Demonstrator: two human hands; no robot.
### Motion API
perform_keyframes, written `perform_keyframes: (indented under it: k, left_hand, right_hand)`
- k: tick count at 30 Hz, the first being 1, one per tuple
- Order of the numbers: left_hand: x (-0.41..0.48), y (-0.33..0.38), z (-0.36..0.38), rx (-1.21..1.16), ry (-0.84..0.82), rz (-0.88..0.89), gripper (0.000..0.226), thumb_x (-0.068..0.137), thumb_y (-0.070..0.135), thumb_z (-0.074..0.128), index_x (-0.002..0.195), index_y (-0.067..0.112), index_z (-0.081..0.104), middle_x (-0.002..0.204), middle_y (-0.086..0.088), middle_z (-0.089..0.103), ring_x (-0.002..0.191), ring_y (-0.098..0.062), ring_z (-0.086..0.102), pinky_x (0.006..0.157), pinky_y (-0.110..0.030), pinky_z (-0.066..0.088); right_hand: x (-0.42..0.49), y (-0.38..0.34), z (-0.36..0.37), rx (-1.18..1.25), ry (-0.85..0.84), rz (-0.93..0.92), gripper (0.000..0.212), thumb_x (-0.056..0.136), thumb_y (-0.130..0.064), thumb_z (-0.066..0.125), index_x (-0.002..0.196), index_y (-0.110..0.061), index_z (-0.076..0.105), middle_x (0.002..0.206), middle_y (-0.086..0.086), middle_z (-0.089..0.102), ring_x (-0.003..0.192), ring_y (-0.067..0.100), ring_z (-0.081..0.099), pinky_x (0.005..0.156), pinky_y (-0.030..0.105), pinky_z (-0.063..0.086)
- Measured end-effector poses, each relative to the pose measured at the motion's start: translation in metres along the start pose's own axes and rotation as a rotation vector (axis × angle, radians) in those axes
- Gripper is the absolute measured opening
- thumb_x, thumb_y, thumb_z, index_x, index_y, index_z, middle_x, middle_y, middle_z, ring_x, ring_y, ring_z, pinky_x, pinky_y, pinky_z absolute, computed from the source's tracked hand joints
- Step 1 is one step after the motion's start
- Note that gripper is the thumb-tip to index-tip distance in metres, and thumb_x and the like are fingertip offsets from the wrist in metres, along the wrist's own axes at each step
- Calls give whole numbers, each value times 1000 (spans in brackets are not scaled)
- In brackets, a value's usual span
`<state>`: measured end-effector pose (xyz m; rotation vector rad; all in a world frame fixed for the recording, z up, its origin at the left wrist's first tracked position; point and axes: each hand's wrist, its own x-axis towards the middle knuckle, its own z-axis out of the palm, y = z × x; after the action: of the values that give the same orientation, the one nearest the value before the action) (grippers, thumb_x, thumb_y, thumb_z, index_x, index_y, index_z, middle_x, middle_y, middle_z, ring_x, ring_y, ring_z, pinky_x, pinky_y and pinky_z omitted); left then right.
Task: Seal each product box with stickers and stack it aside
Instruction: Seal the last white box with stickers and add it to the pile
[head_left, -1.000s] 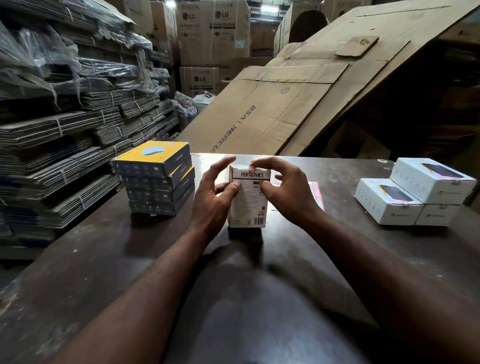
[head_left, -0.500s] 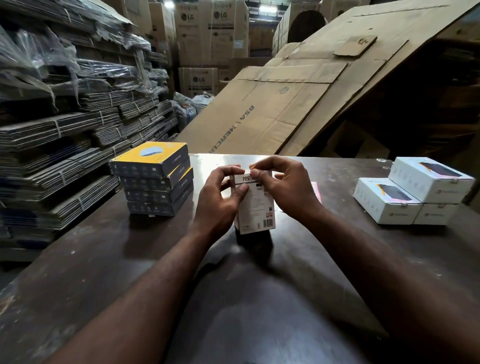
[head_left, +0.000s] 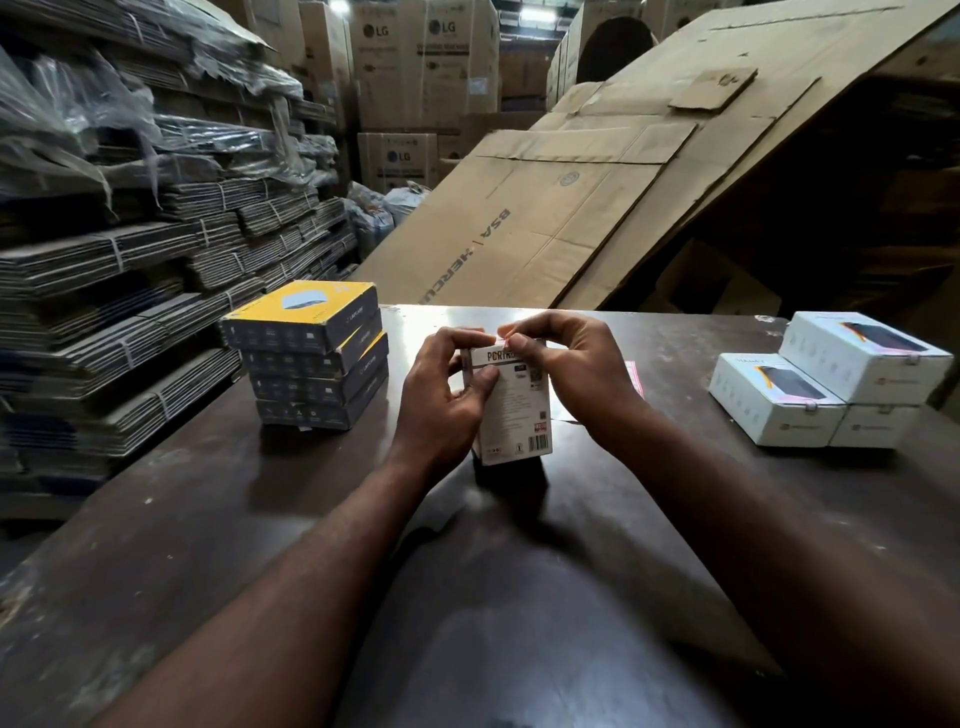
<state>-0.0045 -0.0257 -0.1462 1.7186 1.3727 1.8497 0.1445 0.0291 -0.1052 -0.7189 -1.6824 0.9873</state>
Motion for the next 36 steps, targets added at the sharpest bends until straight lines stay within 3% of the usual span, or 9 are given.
perform_keyframes:
  k: [4,10,19,26,36]
  left_hand:
    - [2,-2,-2,-15,31,-23,22,85,18,62,103,32,61,123,7,63,115,-13,62,97,-45,56]
    - [2,-4,0,-28,33,-24,23,85,16,64,104,28,63,123,8,64,115,-14,63,95,-47,57]
    - [2,-3,-1,-34,37,-35,23,84,18,64,100,35,62,123,9,64,115,-13,63,94,-48,57]
    - [2,-4,0,-44,39,-39,22,84,16,64,102,29,64,123,7,64,114,-15,64,95,-48,57]
    - [2,-2,-1,-53,29,-39,23,84,16,64,100,32,63,122,9,64,115,-16,64,94,-48,58]
  right_hand:
    - [3,-7,-3,164,-5,-4,14,94,-3,65,84,-12,69,96,5,77,87,10,71,76,24,57]
    - [4,2,-2,-87,0,-17,5,90,-15,74,85,-17,75,103,-2,76,97,13,71,84,30,58]
    - [5,4,-3,-145,-2,-60,6,88,-19,75,83,-24,76,101,-5,77,99,12,71,92,40,57]
    - [6,9,-3,-128,0,-89,2,80,-33,75,80,-32,77,96,-7,77,96,14,72,88,51,58]
    - [7,16,-1,-167,23,-134,19,78,-47,72,87,-31,78,95,-11,77,94,15,72,87,54,57]
